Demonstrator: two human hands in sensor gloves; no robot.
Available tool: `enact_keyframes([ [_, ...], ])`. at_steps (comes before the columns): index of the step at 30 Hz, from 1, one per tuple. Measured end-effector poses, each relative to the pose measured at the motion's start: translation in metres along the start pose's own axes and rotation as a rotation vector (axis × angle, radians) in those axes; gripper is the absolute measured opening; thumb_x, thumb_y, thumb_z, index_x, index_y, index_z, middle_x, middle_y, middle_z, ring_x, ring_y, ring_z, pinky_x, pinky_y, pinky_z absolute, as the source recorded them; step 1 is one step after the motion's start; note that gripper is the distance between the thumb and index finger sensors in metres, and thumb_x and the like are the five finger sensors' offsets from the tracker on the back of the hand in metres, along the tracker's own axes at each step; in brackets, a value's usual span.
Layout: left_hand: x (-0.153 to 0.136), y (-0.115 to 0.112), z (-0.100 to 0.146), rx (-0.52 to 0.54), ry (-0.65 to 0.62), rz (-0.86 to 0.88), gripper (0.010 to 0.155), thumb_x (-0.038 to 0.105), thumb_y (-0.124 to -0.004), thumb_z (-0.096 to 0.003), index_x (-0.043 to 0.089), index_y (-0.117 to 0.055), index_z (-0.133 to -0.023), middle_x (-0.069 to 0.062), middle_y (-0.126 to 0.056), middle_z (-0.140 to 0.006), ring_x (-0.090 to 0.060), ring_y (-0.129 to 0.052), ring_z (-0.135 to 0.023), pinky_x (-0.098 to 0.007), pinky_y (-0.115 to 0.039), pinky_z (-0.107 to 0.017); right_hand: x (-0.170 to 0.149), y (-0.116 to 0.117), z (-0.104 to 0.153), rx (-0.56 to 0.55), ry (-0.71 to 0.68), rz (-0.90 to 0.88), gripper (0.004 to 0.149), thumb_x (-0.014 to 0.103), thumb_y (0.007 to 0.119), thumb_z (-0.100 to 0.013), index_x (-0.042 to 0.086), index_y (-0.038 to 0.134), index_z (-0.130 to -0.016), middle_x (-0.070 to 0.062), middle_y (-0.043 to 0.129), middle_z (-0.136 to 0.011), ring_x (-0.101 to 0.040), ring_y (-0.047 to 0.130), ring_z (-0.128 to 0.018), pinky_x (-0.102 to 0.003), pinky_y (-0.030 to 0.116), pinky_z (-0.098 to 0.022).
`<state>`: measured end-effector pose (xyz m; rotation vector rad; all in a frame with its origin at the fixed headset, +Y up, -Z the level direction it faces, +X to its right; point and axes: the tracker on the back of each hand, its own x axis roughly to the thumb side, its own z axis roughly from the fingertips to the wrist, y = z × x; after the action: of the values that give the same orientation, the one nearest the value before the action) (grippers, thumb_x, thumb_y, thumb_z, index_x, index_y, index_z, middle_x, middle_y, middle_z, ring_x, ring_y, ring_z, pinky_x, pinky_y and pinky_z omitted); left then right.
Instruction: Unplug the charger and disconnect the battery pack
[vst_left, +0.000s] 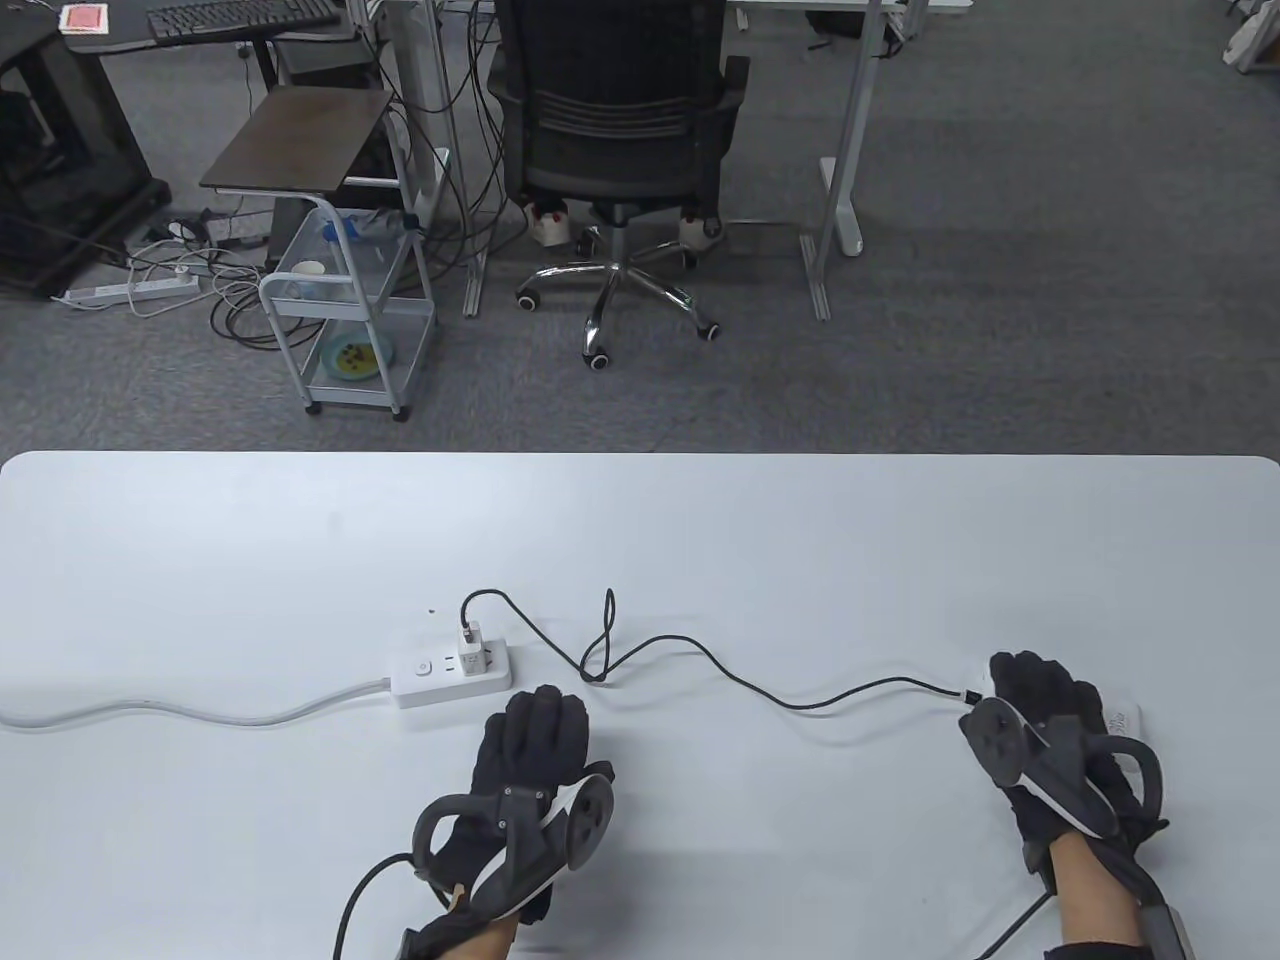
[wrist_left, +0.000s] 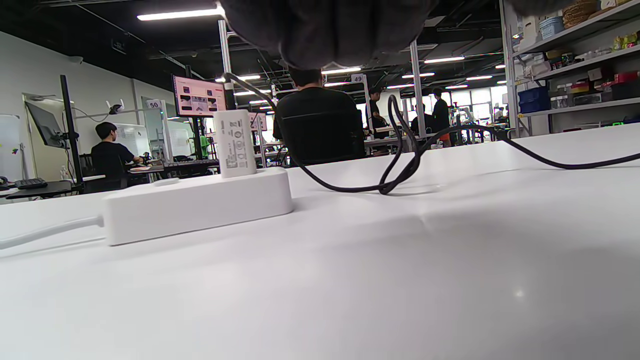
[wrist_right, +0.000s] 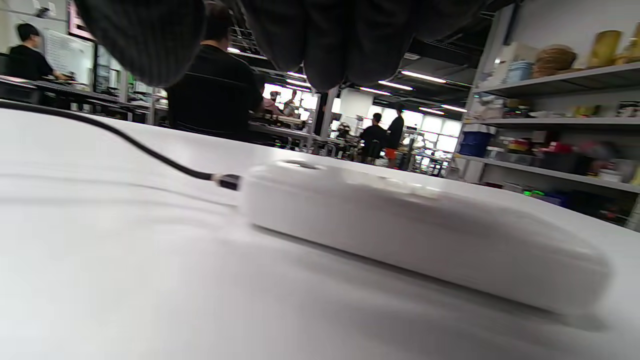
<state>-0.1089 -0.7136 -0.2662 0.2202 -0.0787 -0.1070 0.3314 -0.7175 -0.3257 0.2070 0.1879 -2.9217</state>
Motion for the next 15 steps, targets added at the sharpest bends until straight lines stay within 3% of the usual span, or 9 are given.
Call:
enact_keyframes([
  [3, -0.001, 0.000, 0.001, 0.001, -0.008, 0.018, 0.071, 0.070, -0.063, -0.0484, 0.035, -0.063, -0.111, 0.008, -0.068, -0.119, -0.022, -0.078, -0.112, -0.036, -0.067, -0.086, -0.009, -0.003, -0.005, -0.029, 0.033, 0.030, 0.070, 0.058, 0.067, -0.050, 0.022, 0.057, -0.109, -0.010, 0.065, -0.117, -0.036, 0.071, -0.103, -0.053, 0.055, -0.074],
  [11, 0.005, 0.000, 0.000, -0.012, -0.032, 0.026, 0.071, 0.070, -0.063, -0.0480, 0.037, -0.064, -0.110, 0.009, -0.070, -0.119, -0.020, -0.079, -0.112, -0.036, -0.067, -0.086, -0.016, -0.007, -0.024, 0.073, 0.001, 0.090, 0.072, 0.059, 0.068, -0.049, 0.023, 0.054, -0.110, -0.009, 0.062, -0.118, -0.035, 0.068, -0.105, -0.053, 0.053, -0.075],
  [15, -0.001, 0.002, -0.002, -0.005, -0.034, 0.072, 0.071, 0.070, -0.063, -0.0481, 0.036, -0.063, -0.110, 0.009, -0.069, -0.119, -0.020, -0.079, -0.112, -0.035, -0.068, -0.086, -0.018, -0.001, -0.029, 0.073, -0.009, 0.094, 0.069, 0.059, 0.068, -0.048, 0.025, 0.058, -0.108, -0.006, 0.069, -0.115, -0.032, 0.075, -0.101, -0.052, 0.056, -0.074],
])
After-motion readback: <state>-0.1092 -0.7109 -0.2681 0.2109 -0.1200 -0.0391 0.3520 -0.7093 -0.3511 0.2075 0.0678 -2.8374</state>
